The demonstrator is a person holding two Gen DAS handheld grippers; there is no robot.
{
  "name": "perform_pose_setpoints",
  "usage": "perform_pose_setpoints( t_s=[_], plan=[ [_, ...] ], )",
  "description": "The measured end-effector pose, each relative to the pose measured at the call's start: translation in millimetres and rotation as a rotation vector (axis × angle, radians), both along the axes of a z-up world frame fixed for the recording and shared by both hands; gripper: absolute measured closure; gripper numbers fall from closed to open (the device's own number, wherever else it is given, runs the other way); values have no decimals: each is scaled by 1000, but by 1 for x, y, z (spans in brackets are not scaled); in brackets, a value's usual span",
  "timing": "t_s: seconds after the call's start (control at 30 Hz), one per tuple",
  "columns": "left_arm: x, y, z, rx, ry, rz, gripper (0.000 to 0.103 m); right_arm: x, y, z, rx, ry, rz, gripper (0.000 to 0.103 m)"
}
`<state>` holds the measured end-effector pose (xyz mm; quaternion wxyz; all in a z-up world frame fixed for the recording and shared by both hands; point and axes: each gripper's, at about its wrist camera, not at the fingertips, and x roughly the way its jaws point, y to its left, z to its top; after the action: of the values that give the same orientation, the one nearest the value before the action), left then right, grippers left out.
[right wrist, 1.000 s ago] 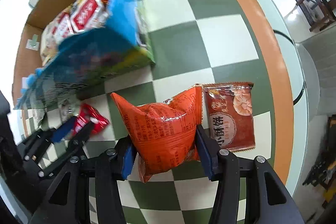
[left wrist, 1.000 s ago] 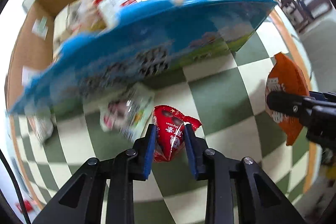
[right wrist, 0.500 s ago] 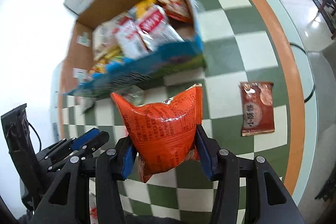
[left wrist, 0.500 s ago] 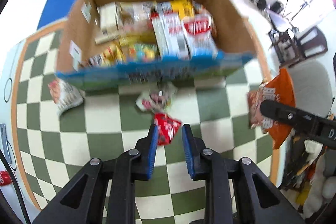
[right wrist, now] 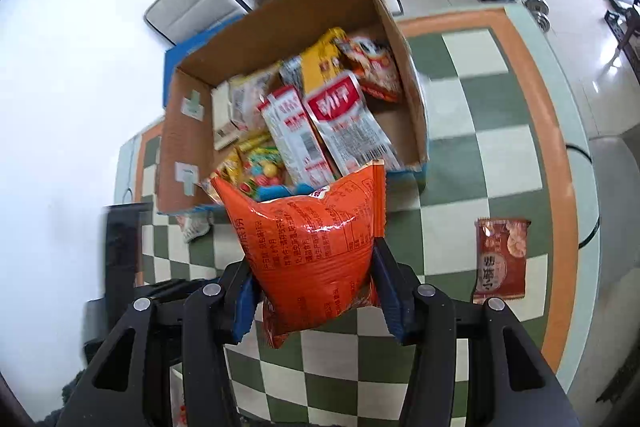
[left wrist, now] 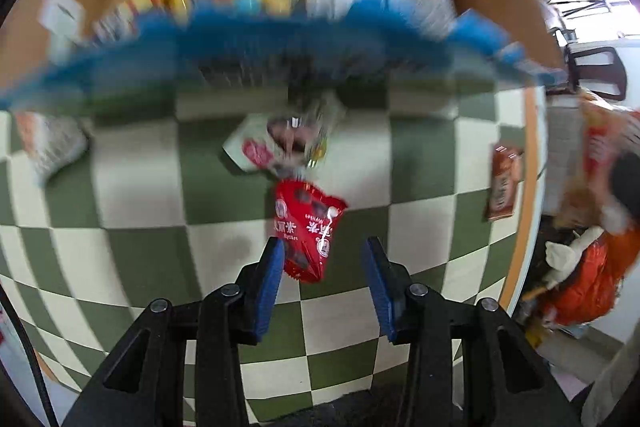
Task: Organize snacks
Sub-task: 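Carry both bags into the cardboard box and open both tools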
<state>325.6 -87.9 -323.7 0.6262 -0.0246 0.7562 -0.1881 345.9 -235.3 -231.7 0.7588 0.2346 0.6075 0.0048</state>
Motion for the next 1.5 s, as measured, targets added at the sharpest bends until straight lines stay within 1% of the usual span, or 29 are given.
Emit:
perform_pose_setpoints(
  t_s=[0.07,0.13,0.27,0.33,0.43,0.5,0.57,0.67,0.73,0.83,0.9,0.97,1.03,1.1,1.17,1.23,1.33,1.5],
  plan=[
    [0,-6,-16,10,34,-5,64,-3,-2,-11,-1,21,-7,49],
    [1,-11,-20,36,22,-11,59,-6,-4,-17,-4,32,-16,49],
    [1,-17,-26,80,-4,-46,59,-11,-9,-26,-8,49,-29,49],
    [-4,-18,-30,105,-23,-67,67,-12,-12,-27,-15,49,-34,49],
    [-9,-17,-29,113,-43,-70,69,-11,-14,-24,-20,44,-41,49],
    [-12,-14,-27,119,-49,-54,70,-11,-16,-22,-25,35,-45,49],
    [-16,-10,-19,101,-58,-35,70,-10,-17,-17,-29,22,-47,49],
    [-23,-3,8,61,-97,-21,71,-9,-18,-8,-25,2,-47,49],
    [-27,3,33,28,-131,-10,71,-9,-19,0,-14,-14,-51,49],
    [-21,10,81,-30,-203,10,71,-7,-18,15,9,-44,-55,49],
    [-11,15,117,-66,-266,33,71,0,-17,29,19,-74,-52,49],
    [14,24,141,-92,-302,53,71,9,-15,38,21,-93,-45,49],
    [34,30,161,-104,-344,86,71,21,-13,44,17,-105,-40,49],
    [54,33,167,-98,-365,103,71,37,-10,46,-5,-110,-28,49],
    [77,40,166,-84,-377,138,71,53,-7,42,-33,-103,-19,49],
    [99,45,158,-51,-374,156,71,67,-7,34,-46,-86,-23,49],
    [125,56,136,2,-348,166,71,84,-10,20,-47,-52,-35,49],
    [151,70,102,88,-291,167,70,102,-15,-2,-38,2,-61,49]
  ],
)
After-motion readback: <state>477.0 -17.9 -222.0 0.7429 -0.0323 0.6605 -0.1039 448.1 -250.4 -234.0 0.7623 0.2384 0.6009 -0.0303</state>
